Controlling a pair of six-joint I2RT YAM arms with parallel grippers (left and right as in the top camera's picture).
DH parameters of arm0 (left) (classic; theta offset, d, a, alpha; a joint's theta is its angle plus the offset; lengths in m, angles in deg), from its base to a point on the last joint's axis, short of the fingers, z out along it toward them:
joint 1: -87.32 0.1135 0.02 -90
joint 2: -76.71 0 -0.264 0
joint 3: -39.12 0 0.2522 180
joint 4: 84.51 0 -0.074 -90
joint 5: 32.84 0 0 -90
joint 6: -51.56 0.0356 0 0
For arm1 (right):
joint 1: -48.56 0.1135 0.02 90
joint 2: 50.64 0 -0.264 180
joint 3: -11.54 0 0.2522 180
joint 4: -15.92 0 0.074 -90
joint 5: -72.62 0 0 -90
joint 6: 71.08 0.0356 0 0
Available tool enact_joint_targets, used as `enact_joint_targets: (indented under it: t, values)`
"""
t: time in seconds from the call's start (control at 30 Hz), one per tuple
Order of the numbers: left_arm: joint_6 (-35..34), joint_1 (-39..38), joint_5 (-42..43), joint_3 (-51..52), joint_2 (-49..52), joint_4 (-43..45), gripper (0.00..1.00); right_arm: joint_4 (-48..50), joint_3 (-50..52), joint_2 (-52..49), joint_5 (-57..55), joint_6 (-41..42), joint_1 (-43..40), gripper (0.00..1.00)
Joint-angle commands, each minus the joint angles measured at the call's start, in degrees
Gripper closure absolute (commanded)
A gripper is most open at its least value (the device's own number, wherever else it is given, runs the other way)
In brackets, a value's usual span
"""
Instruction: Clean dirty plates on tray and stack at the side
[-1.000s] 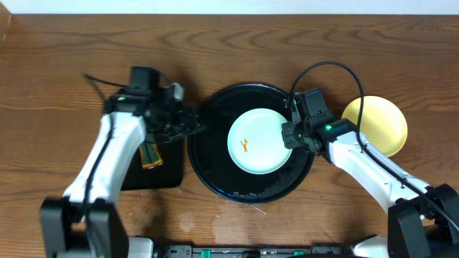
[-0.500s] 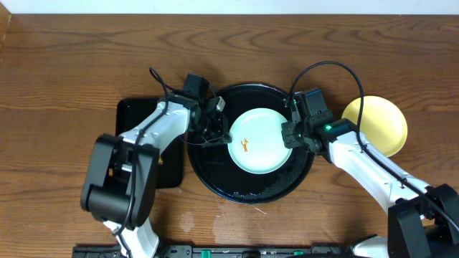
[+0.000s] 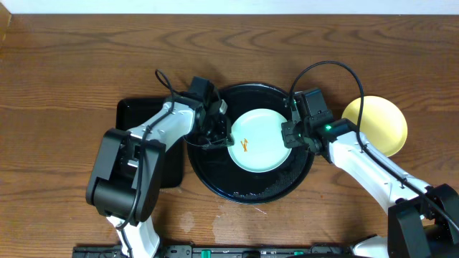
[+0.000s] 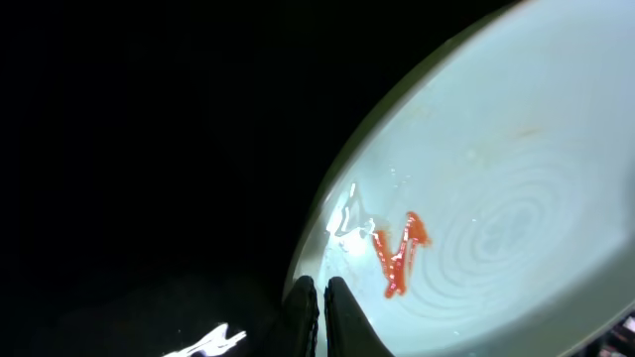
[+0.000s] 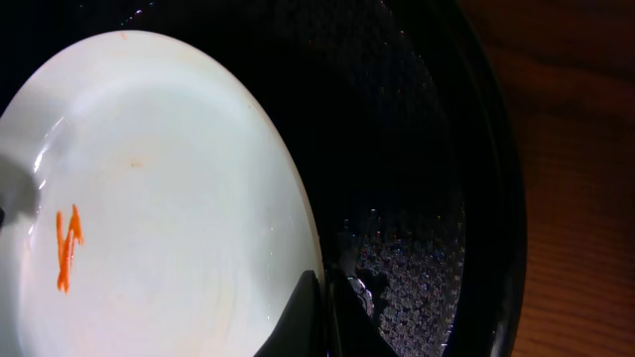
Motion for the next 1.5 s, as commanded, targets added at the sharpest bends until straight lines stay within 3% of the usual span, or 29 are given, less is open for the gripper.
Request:
enact_joint_targets:
  t: [0.0,0.13,0.27,0.83,1.17,1.47]
  values:
    - [-0.55,-0.11,-6.36,0.42,1.36,-0.50,0.92,-0.39,-0.94,-0.04,-0.61,-0.81,-0.48,0.99]
    - [-0.57,-0.35,-7.76,0.42,1.36,-0.48,0.92,-0.70,-0.94,-0.04,-0.50,-0.61,-0.48,0.98]
    - [-0.76,-0.42,-9.40,0.76,1.38,-0.46,0.92,-0.70,-0.94,-0.04,2.43,-0.63,-0.46,0.86]
    - [-2.43,-0.42,-9.51,1.09,1.38,0.07,0.92,-1.68,-0.94,-0.04,10.01,1.64,-2.36,0.76]
    - [-2.75,-0.42,-10.19,3.13,1.38,2.64,0.92,-2.14,-0.94,-5.20,35.17,-2.38,-12.76,0.67]
    - [-3.54,-0.42,-10.19,3.48,1.38,3.02,0.92,3.85,-0.94,-16.44,51.19,-0.81,-14.23,0.56]
